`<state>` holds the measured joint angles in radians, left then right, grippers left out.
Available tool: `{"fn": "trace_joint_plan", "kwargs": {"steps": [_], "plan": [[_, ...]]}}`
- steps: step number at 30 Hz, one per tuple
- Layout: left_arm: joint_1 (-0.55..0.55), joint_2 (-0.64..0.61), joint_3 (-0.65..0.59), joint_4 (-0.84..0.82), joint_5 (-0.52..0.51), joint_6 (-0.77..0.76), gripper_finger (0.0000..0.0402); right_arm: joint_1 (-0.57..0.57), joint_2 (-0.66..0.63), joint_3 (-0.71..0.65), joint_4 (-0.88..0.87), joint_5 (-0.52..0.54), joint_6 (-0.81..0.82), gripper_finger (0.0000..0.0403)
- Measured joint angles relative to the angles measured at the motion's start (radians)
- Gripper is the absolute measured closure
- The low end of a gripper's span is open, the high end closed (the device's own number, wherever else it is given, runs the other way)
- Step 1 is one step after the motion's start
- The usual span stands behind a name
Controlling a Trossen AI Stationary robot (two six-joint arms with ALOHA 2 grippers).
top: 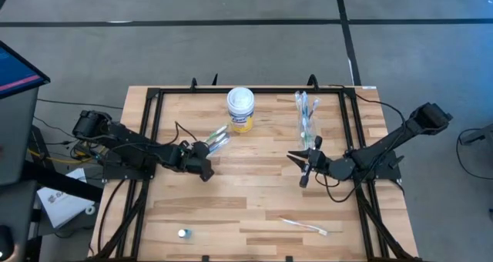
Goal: Pick & Place toothbrushing station
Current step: Put the blue toothbrush into the transparent organizer
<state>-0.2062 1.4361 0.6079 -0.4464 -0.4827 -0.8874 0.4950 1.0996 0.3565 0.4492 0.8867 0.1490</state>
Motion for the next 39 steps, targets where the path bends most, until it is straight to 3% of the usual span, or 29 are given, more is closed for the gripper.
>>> {"fn": "trace_joint_plan", "kwargs": {"steps": [24,35,39], "plan": [[0.0,0.0,0.0,-0.006,-0.004,-0.037,0.0293,0.002,0.0,0.0,-0.011,-0.003,0.001,0.0352],[-0.001,0.092,0.005,0.009,-0.005,-0.038,0.0293,0.002,0.0,0.0,-0.008,-0.003,-0.002,0.0352],[0.0,0.06,-0.001,0.006,0.016,-0.038,0.0309,0.001,0.0,0.0,-0.008,-0.003,-0.003,0.0352]]}}
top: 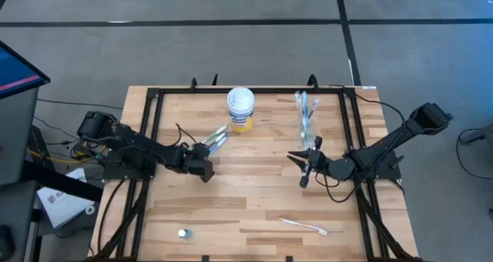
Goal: Pick & Place toothbrushing station
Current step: Put the blue toothbrush into the transparent organizer
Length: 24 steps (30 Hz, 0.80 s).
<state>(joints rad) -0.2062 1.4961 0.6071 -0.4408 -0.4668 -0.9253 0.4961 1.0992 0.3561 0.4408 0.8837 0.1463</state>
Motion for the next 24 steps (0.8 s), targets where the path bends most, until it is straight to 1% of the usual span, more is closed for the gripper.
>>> {"fn": "trace_joint_plan", "kwargs": {"steps": [2,6,7,12,17,22,24], "plan": [[0.0,-0.021,-0.001,0.002,0.01,0.0,0.0328,0.0,0.0,0.0,0.0,0.0,0.0,0.0352],[0.0,-0.056,-0.001,0.009,0.042,0.0,0.0384,0.0,0.0,0.0,0.0,0.0,0.001,0.0352],[0.0,-0.063,-0.001,0.016,0.054,0.0,0.0392,0.0,0.0,0.0,0.001,0.0,0.001,0.0352],[-0.013,-0.103,-0.001,0.068,0.093,0.0,0.0398,0.0,0.0,0.0,0.017,-0.004,-0.002,0.0352],[-0.024,-0.152,0.0,0.185,0.116,0.001,0.04,-0.008,0.0,0.0,0.017,-0.104,-0.082,0.0352],[-0.024,-0.199,0.0,0.267,0.118,0.003,0.0401,-0.031,0.0,0.001,0.015,-0.128,-0.135,0.0352],[-0.023,-0.211,0.0,0.298,0.137,0.006,0.0401,-0.035,0.001,0.012,0.005,-0.137,-0.172,0.0352]]}}
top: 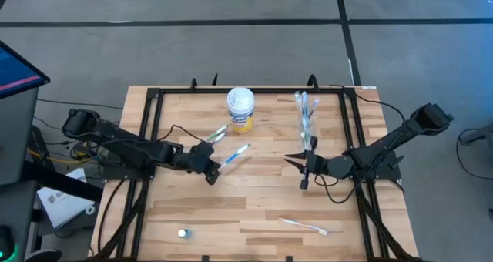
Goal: Pick & Place toothbrushing station
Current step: Put the blue toothbrush into the transparent organizer
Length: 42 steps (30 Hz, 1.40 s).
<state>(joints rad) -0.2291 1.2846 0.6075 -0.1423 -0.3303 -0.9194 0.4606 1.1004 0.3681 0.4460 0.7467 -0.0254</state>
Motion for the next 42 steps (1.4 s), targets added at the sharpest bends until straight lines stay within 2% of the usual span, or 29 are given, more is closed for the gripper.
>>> {"fn": "trace_joint_plan", "kwargs": {"steps": [6,11,16,19,30,34,42], "plan": [[0.005,-0.021,0.0,0.082,0.12,-0.002,0.0401,-0.002,0.058,0.09,-0.039,-0.017,-0.146,0.0352],[0.029,-0.024,0.001,0.102,0.212,-0.06,0.0401,-0.041,0.151,0.207,-0.195,-0.024,-0.17,0.0352],[0.072,-0.024,0.001,0.106,0.332,-0.091,0.0401,-0.084,0.251,0.298,-0.251,-0.118,-0.218,0.0352],[0.095,-0.024,0.001,0.111,0.384,-0.108,0.0401,-0.093,0.308,0.352,-0.255,-0.133,-0.257,0.0352],[0.12,-0.024,0.001,0.156,0.455,-0.111,0.0401,-0.13,0.483,0.532,-0.362,-0.252,-0.322,0.0348],[0.119,-0.024,0.001,0.167,0.465,-0.11,0.0401,-0.131,0.536,0.588,-0.367,-0.252,-0.359,0.0326],[0.119,-0.024,0.001,0.176,0.48,-0.11,0.0401,-0.144,0.628,0.686,-0.371,-0.252,-0.409,0.025]]}}
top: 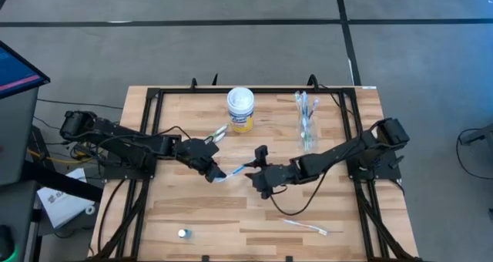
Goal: Pick & Place toothbrushing station
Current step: Put the blue toothbrush into the transparent organizer
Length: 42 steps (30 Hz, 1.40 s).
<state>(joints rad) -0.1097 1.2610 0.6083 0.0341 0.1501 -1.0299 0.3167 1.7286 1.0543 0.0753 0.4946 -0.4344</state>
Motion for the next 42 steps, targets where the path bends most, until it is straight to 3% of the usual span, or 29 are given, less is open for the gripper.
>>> {"fn": "trace_joint_plan", "kwargs": {"steps": [8,23,42], "plan": [[0.0,0.0,0.0,0.017,0.017,0.0,0.0401,0.0,0.097,0.103,-0.054,0.0,-0.047,0.0224],[0.0,0.0,0.0,0.03,0.033,0.0,0.0401,-0.005,0.144,0.183,-0.1,0.004,-0.098,0.0302],[0.0,0.0,0.0,0.053,0.039,-0.031,0.0401,-0.006,0.144,0.182,-0.105,0.004,-0.112,0.0302]]}}
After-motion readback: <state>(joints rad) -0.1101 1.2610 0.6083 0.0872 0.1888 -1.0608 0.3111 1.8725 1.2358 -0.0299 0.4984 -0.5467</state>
